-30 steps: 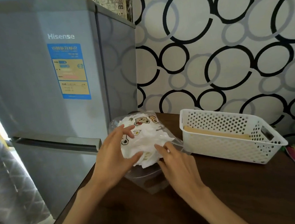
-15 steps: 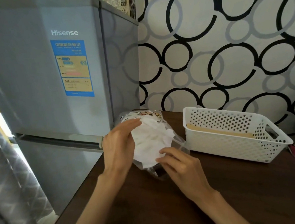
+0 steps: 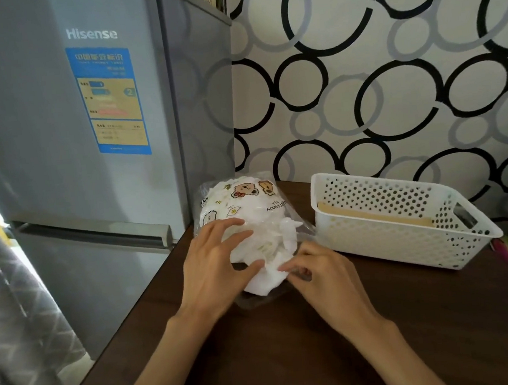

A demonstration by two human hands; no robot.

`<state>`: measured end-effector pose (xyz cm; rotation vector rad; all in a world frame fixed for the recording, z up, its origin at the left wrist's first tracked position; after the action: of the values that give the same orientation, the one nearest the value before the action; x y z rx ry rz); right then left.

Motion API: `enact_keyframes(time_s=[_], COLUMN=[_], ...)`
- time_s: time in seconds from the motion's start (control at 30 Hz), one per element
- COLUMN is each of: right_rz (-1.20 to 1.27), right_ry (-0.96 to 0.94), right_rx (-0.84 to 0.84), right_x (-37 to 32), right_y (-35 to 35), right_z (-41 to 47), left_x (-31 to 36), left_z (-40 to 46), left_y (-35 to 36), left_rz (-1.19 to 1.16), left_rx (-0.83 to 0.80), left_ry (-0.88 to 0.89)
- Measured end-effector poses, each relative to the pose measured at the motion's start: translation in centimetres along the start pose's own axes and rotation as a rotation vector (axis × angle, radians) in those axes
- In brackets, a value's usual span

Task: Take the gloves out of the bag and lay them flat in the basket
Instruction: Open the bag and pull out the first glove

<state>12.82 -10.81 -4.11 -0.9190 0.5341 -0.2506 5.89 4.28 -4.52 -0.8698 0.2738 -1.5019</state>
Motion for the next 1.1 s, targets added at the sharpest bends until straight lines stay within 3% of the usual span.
enact_keyframes(time_s=[0.2,0.43,0.67,0.9,0.97,1.1], right_rz=[0.068,0.166,0.513,0.998,1.099,0.971], right_ry=[0.0,0.202,0.267,0.529,0.608,0.587], right_rx=[-0.153,-0.286,0.006,0.355,0.365,0.228], right_x=[0.1,2.5,2.3,3.6,4.3,3.8], right_y=[-1.2,-1.6,-4.2,-5.5,-5.4,-5.6], right_z=[-0.2,-0.8,0.0,-0.4,-0.5,0.5], left_x=[1.2,1.7,1.5,1.5,1.8,4.9], left_z=[-0.1,-0.1,0.1,0.2,0.3,1.2], left_y=[1.0,1.1,1.0,-1.0,-1.6,-4.1], left_rz=[0.204,0.304,0.26,-0.006,-0.099,-0.321], left_rx=[-0.04,0.023,-0.005,0.165,0.182,0.18], left_ry=[0.001,0.016,0.006,-0.035,-0.055,0.016])
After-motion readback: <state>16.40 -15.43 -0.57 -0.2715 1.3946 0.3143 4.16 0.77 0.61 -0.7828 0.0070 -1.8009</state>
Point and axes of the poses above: each hand's wrist, its own z-axis towards the middle knuckle, its own y-axis out of the palm, x = y × z, the point moved 7 cm from there along z, towards the middle knuckle, and after that the axes turned 1 degree about x, right-handed, at the moved point
